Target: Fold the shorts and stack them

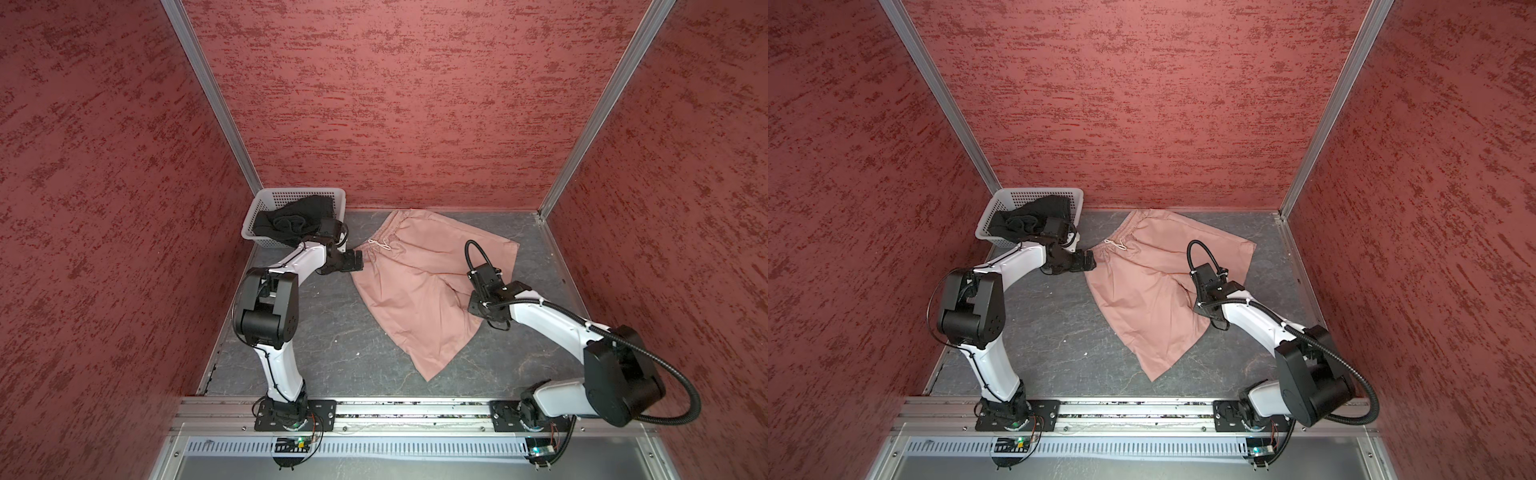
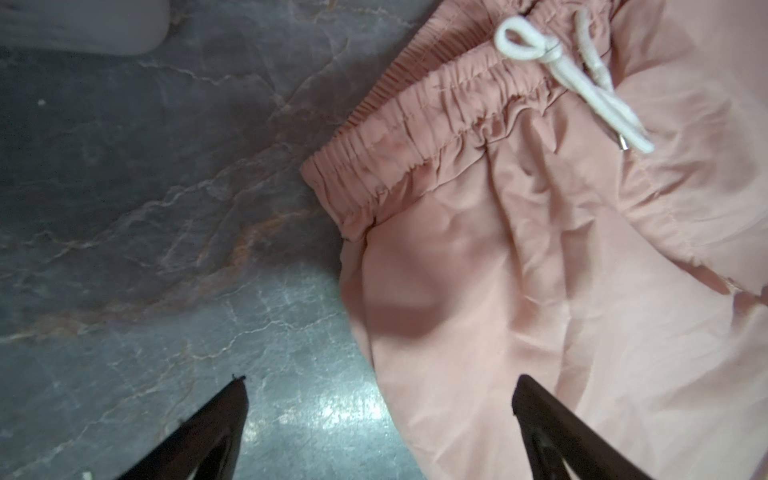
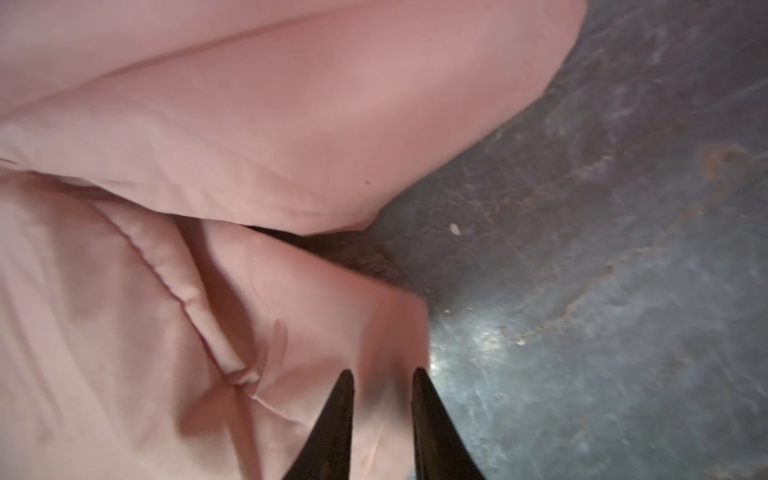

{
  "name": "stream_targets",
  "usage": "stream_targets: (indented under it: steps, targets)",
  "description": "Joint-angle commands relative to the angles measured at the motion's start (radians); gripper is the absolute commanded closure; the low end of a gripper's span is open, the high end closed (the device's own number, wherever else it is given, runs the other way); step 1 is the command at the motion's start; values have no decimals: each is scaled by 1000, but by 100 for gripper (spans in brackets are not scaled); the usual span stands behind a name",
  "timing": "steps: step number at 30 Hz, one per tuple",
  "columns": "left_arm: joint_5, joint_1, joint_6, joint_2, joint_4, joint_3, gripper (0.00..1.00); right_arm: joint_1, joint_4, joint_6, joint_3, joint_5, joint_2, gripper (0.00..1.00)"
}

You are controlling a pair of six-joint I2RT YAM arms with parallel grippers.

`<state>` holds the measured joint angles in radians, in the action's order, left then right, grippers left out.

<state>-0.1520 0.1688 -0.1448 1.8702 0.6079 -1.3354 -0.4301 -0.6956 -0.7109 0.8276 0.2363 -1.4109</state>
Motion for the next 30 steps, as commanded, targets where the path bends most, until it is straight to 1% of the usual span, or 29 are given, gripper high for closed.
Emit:
stream_targets:
  steps: [1,4,6,8,9,10,11,13,15,17,19,21,23,26,30]
  targets:
    - [30,17,13,-28,36,-45,0,4,-139,4,48,41,0,55]
    - [-16,38,57,-42,-9,-66,1,4,-98,22,69,49,72,44]
    - [-71,56,88,-41,-36,-104,0,16,-5,49,57,52,126,41]
    - [-180,74,129,-18,-63,-157,1,47,106,83,38,29,155,40]
    - [-263,83,156,14,-59,-200,1,72,170,104,24,13,160,40]
    - [-317,92,178,53,-54,-246,1,104,227,120,8,-3,157,40]
    - [-324,103,186,87,-49,-285,1,134,268,131,-3,-18,148,40]
    - [-292,122,194,170,-22,-377,1,205,342,155,-9,-73,114,40]
    - [-239,126,194,233,-7,-434,1,256,409,179,-8,-109,77,39]
    - [-165,126,194,280,18,-476,1,298,460,195,3,-131,27,37]
    - [-137,126,205,315,29,-488,1,339,499,206,22,-165,-33,33]
    - [-98,128,199,334,32,-475,1,376,536,211,32,-188,-109,31]
    - [-63,125,172,341,36,-449,1,410,580,211,28,-226,-162,30]
    - [-63,109,125,317,16,-366,1,447,630,206,38,-282,-238,30]
    - [-82,84,65,262,-21,-238,1,450,650,202,104,-339,-354,29]
